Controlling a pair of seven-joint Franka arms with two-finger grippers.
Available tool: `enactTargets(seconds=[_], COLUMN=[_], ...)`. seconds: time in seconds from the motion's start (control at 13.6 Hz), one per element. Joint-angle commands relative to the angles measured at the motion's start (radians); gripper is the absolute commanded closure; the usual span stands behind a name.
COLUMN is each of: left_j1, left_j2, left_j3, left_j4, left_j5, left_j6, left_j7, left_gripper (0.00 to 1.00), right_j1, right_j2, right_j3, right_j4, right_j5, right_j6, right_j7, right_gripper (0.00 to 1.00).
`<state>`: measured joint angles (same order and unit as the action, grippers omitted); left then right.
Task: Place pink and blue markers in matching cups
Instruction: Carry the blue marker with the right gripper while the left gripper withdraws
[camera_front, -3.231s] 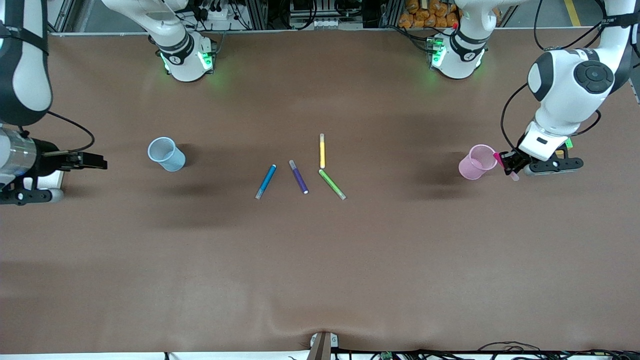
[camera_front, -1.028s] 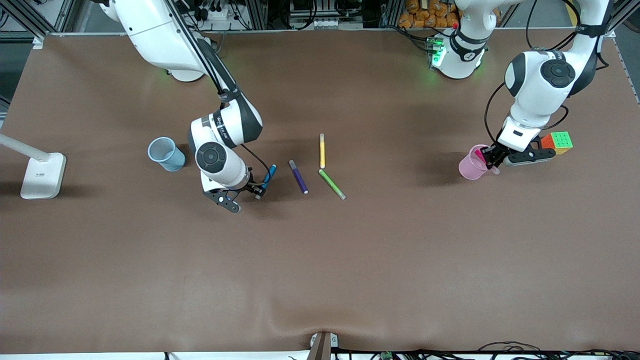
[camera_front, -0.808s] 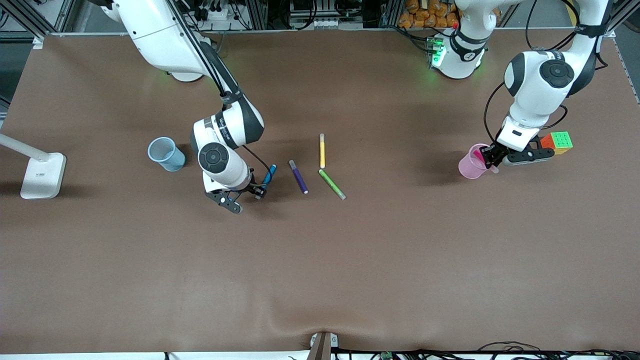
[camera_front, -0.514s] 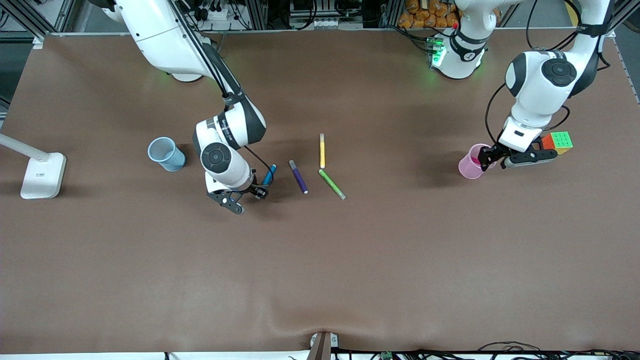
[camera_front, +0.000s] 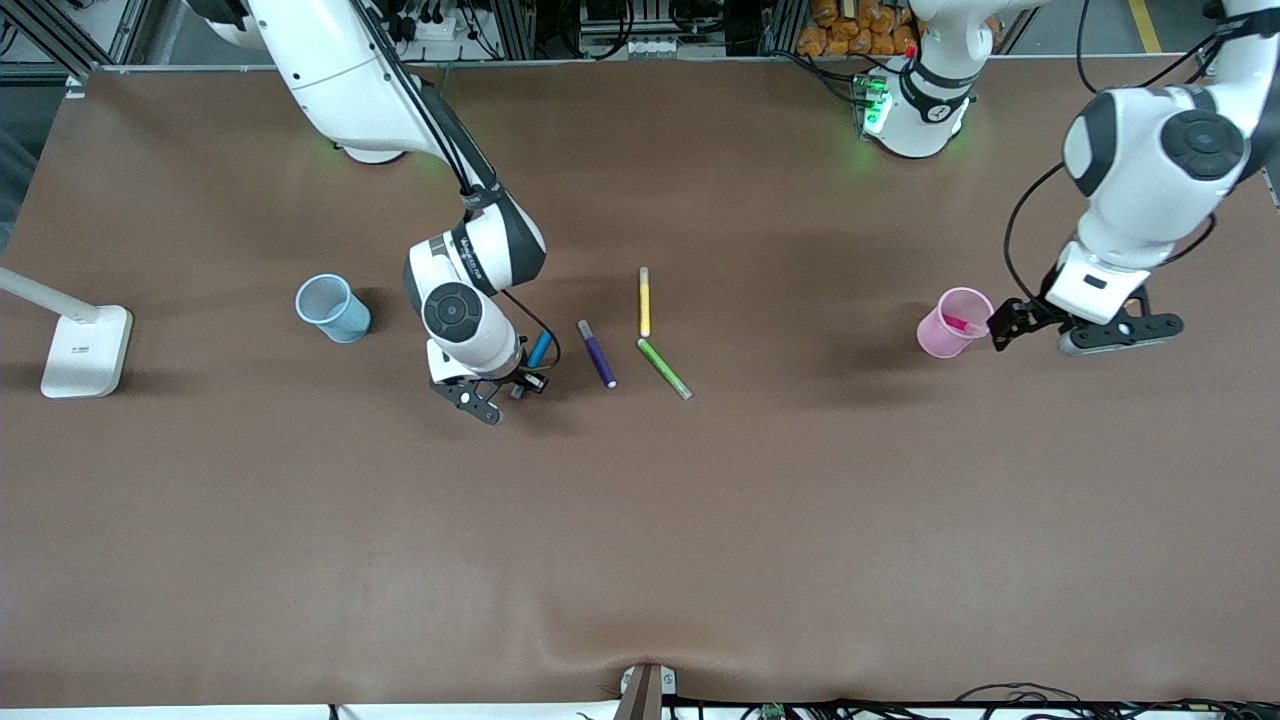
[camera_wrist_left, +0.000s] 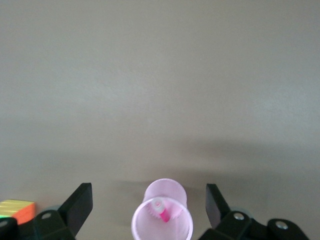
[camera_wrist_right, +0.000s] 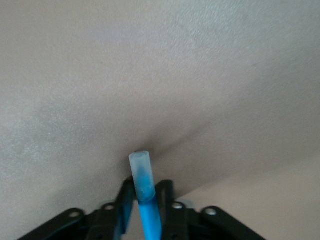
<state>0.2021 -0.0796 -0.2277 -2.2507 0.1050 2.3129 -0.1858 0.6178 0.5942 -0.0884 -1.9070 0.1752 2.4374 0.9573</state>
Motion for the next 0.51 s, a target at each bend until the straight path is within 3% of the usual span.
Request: enactTargets(seconds=[0.0,0.15,0.44], left_j1=[0.010,0.013,0.005], left_j2=[0.003,0.003,-0.002], left_j3=[-0.010,-0.009,-0.036], left_j4=[0.152,0.242,0.419], left_j5=[-0.014,-0.103,-0.110], left_j6=[-0.209,-0.315,-0.548], left_j7=[0.052,0.055,0.048], left_gripper=[0.00,0.00,0.00], right_j1=[0.023,0.014,-0.007], right_j2=[0.024,0.013,-0.069], right_j3=[-0.010,-0.010,-0.019], right_j4=[0.023,0.029,0.045], right_j5=[0.010,0.010,0.003], right_j6=[0.003,-0.012,-0.165], right_j7=[0.021,0.011,-0.084], right_gripper=[1.00,1.00,1.00])
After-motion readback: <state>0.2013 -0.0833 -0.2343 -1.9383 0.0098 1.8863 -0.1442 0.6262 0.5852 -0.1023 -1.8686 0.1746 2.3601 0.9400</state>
